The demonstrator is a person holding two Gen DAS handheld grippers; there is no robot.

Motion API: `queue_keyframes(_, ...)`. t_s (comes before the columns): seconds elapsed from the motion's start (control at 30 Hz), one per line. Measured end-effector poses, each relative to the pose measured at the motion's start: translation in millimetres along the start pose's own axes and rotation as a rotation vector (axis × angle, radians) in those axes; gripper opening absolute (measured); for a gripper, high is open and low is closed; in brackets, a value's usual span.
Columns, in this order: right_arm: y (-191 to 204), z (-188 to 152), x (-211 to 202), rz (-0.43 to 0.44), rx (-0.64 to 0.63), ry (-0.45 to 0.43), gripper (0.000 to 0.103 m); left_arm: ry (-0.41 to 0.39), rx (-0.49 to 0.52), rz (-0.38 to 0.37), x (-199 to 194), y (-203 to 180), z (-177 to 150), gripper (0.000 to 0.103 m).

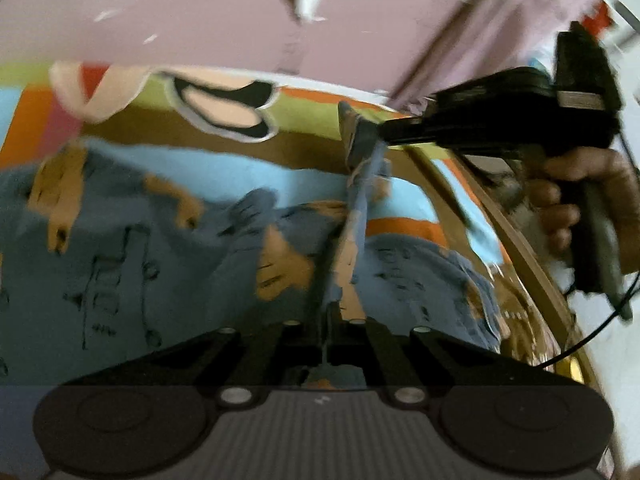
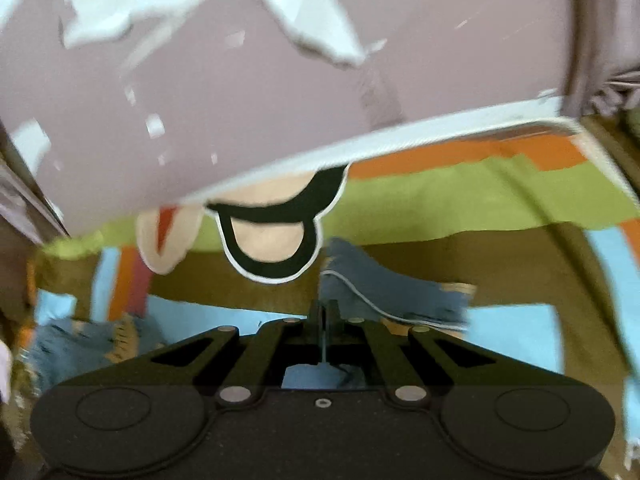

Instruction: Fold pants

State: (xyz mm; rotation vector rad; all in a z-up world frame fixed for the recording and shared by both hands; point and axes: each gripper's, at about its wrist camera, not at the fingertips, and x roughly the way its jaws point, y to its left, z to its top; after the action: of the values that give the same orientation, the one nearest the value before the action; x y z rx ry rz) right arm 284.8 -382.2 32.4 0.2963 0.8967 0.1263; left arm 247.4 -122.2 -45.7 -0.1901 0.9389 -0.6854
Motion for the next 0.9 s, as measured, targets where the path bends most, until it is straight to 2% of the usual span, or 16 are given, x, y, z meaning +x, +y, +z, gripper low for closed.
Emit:
queue_keyframes(0.17,-43,-43,-84,0.014,0.167,-0.112,0.0,-0.006,0.294,-0.005,-10,-42,-11,0.002)
queue_keyframes(0.27,-65,-96,-110,0.009,0.235,-0.2,0.0,0.018,0.427,-0.004,-9,-65,-26,0.002)
queue_keyframes(0.33,-79,-132,-109,-0.003,0.296,-0.223,0.0,0.039,0.482,0.006,-3,-73,-34,0.002)
queue_keyframes(0.43,-96,-176,-94,-0.012,0.461,-0.199,0.0,0.08,0.555,0.032,10,-77,-50,0.002)
queue_keyframes(0.6,-100,-196,-83,0.004,0.479,-0.19,0.002,0.086,0.651,0.06,9,-79,-73,0.002)
queue_keyframes(0.63,-102,-196,-82,0.01,0.49,-0.188,0.012,0.085,0.655,0.062,9,-80,-75,0.002)
queue_keyframes(0.73,-112,-197,-79,0.03,0.549,-0.193,0.032,0.089,0.642,0.066,11,-79,-73,0.002)
queue_keyframes(0.9,-132,-200,-81,0.077,0.646,-0.213,0.047,0.09,0.63,0.067,12,-78,-71,0.002)
